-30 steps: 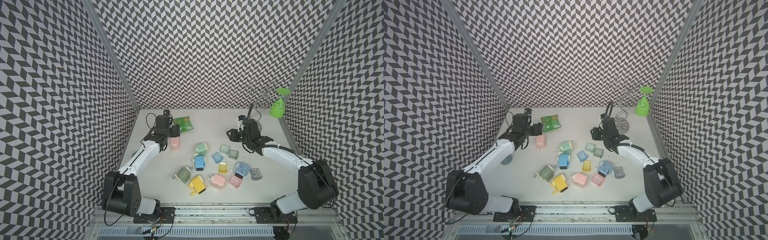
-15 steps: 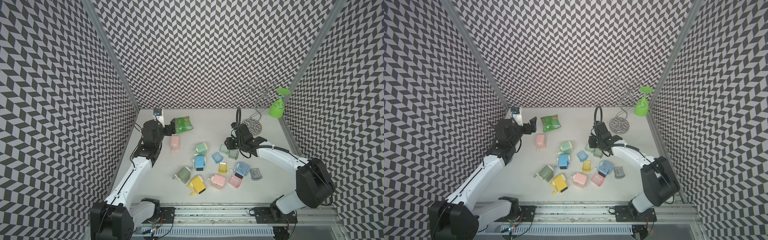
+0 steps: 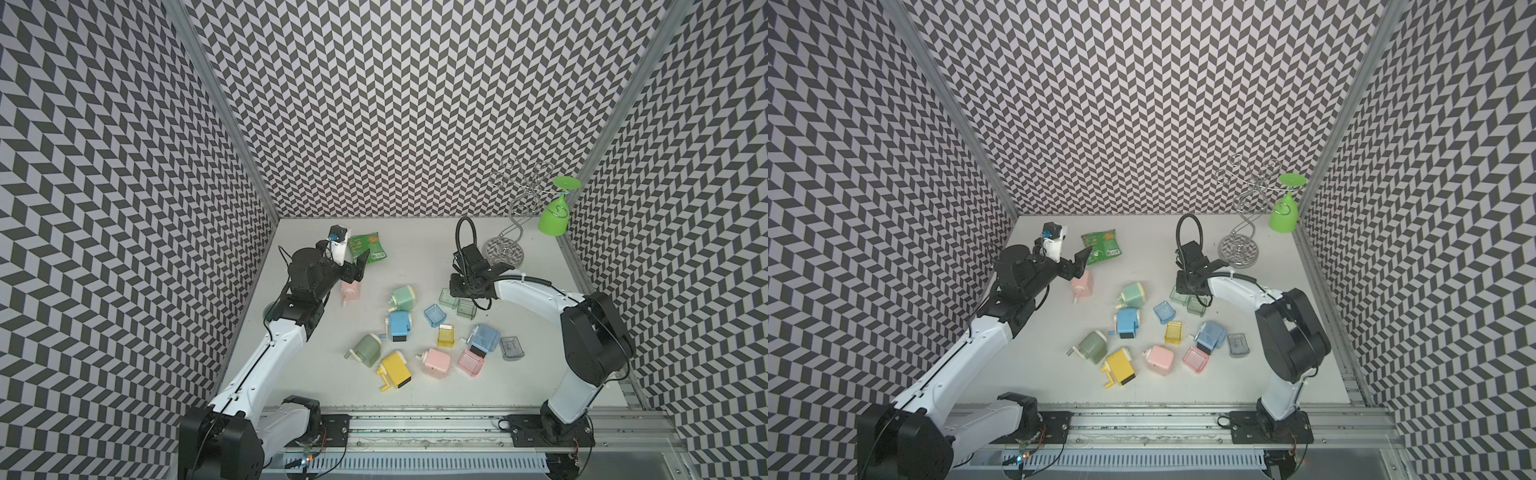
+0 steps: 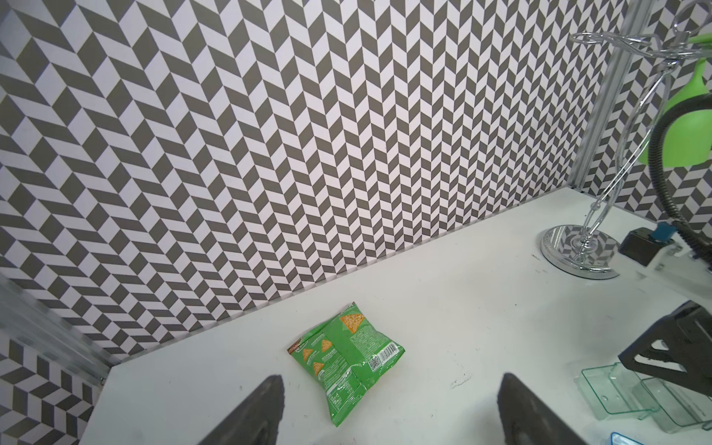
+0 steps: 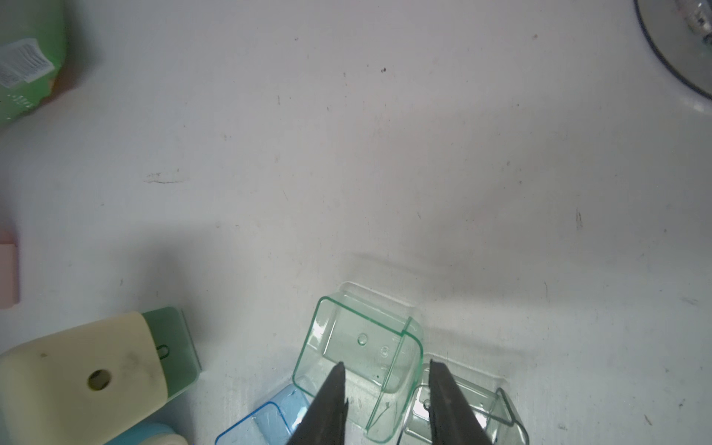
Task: Put the tray back into the pencil sharpener
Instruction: Move the container to the center of the board.
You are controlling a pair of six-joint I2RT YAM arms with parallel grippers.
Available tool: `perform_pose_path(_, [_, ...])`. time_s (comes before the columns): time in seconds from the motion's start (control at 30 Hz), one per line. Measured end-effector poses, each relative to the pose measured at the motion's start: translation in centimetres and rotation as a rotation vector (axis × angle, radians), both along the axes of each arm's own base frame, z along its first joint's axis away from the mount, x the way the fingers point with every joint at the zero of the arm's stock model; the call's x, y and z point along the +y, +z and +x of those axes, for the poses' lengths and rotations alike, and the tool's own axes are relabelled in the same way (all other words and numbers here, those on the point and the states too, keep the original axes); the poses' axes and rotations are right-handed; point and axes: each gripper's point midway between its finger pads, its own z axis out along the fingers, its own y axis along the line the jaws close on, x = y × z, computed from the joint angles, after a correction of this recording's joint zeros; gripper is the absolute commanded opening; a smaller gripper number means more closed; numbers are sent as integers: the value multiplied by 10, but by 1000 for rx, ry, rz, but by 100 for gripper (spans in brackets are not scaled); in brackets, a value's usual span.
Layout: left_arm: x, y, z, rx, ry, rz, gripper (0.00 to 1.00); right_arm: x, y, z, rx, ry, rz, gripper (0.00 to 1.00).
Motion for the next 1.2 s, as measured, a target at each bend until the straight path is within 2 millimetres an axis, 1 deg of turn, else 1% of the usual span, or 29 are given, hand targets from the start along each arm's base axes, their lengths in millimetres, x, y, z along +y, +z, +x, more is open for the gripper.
perform_pose_path(0.1, [-3, -2, 0, -2, -13, 17, 88, -2, -8, -1, 24, -13, -15, 26])
perform_pose_path(0.33, [-8, -7, 2, 2, -25, 35, 86, -6, -25, -4, 69, -23, -50, 20])
perform_pose_path(0.67, [-8, -5, 2, -12, -25, 45, 86, -2, -27, 7, 61, -12, -66, 14])
perform_pose_path(0.83, [-8, -5, 2, -14, -25, 52, 85, 0, -31, 11, 62, -5, -70, 13])
perform_pose_path(1.03, [-13, -9, 3, -9, -35, 67, 85, 4, -29, 16, 55, 5, -68, 13])
perform_pose_path(1.2, [-16, -16, 6, 3, -42, 80, 85, 5, -22, 22, 35, 9, -73, 24])
